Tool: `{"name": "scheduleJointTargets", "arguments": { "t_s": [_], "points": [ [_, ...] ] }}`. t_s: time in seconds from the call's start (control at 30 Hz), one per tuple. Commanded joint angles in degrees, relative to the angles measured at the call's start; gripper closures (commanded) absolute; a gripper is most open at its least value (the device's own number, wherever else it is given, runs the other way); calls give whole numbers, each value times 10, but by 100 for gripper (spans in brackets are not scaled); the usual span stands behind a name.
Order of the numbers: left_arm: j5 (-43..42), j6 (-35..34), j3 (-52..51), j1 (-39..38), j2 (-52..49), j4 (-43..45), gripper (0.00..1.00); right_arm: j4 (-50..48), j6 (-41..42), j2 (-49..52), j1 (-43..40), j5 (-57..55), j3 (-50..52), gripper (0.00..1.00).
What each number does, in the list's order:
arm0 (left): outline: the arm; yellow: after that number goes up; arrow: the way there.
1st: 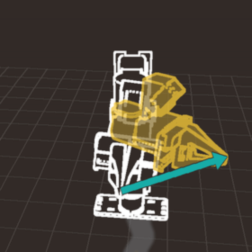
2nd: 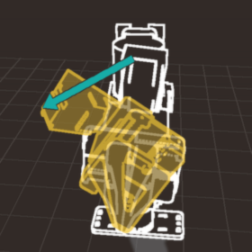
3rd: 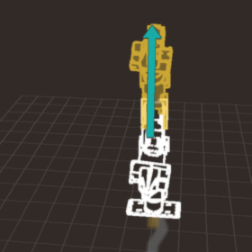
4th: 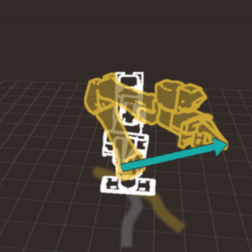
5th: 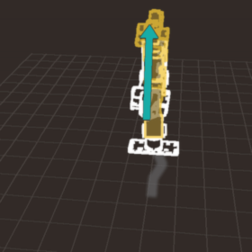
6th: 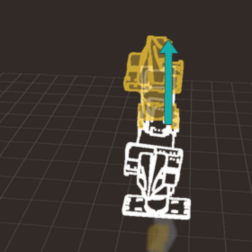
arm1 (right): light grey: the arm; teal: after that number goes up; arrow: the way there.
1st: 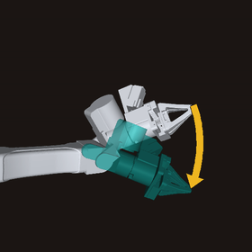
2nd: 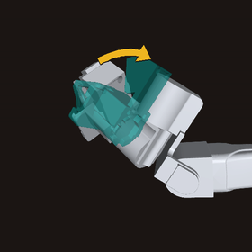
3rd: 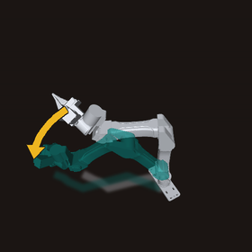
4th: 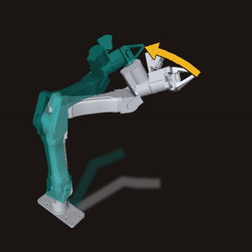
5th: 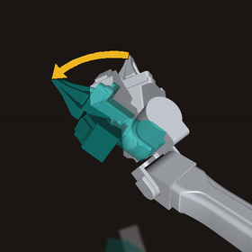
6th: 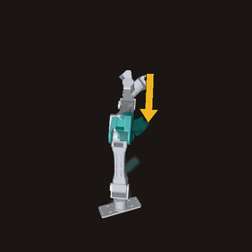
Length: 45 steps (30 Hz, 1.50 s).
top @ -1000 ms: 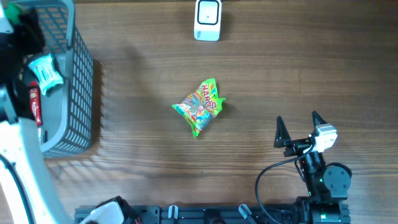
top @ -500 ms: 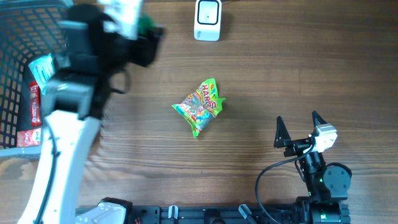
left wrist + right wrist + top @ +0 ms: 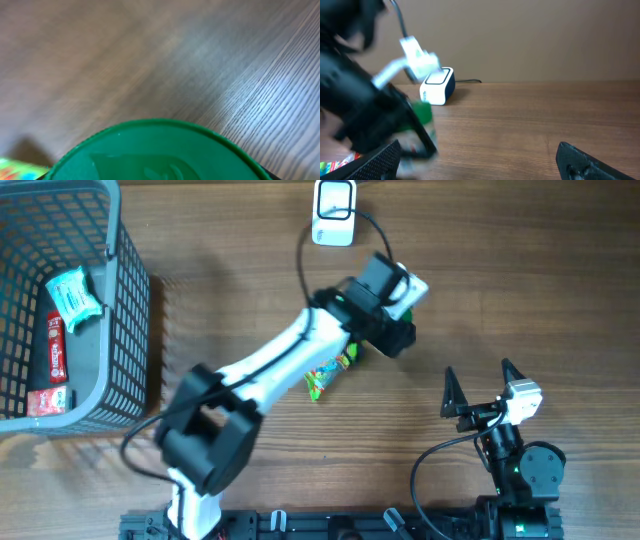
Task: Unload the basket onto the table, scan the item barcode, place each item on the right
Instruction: 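Carry the jar with the left gripper and set it beside the candy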
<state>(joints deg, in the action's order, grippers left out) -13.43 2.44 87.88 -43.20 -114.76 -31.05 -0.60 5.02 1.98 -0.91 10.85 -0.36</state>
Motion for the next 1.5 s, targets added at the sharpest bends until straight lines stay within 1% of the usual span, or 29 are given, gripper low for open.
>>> {"name": "scheduleJointTargets", "arguments": {
  "t_s": [0.0,0.27,0.3,0.37,0.5,0.53,0.6,0.63,0.73,0.8,1.03,1.07,1.1,1.2,1.23,1.3,1.4,1.43,1.47],
  "points": [
    [-5,-17,2,-23,-35,21,43,-2,-5,1,3,-6,1,0],
    [43,-16,2,-23,-60,23,42,-2,-5,1,3,-6,1,0],
    [46,-16,2,-23,-61,26,40,-2,-5,1,3,-6,1,0],
    [52,-16,2,-23,-60,41,32,-2,-5,1,3,-6,1,0],
    [56,-16,2,-23,-59,70,22,-2,-5,1,3,-6,1,0],
    [56,-16,2,-23,-59,71,18,-2,-5,1,3,-6,1,0],
    [56,-16,2,-23,-59,70,4,-2,-5,1,3,-6,1,0],
    [59,-16,2,-23,-59,71,0,-2,-5,1,3,-6,1,0],
    [95,-16,2,-22,-48,71,0,-2,-5,1,3,-6,1,0],
    [122,-16,2,-19,-23,70,0,-2,-5,1,3,-6,1,0],
    [121,-16,2,-13,72,63,0,-2,-5,1,3,-6,1,0],
    [131,-17,2,-10,94,61,0,-2,-5,1,3,-6,1,0],
    [143,-17,2,-7,107,59,0,-2,-5,1,3,-6,1,0],
    [253,-84,2,18,165,45,0,-2,-5,1,3,-6,1,0],
    [272,-93,2,29,184,36,0,-2,-5,1,3,-6,1,0],
    [288,-90,2,55,224,8,0,-2,-5,1,3,-6,1,0],
    [299,-86,2,96,301,-63,0,-2,-5,1,3,-6,1,0],
    [318,-77,2,109,332,-96,0,-2,-5,1,3,-6,1,0],
    [341,-54,2,121,356,-119,0,-2,-5,1,3,-6,1,0]
  ]
}}
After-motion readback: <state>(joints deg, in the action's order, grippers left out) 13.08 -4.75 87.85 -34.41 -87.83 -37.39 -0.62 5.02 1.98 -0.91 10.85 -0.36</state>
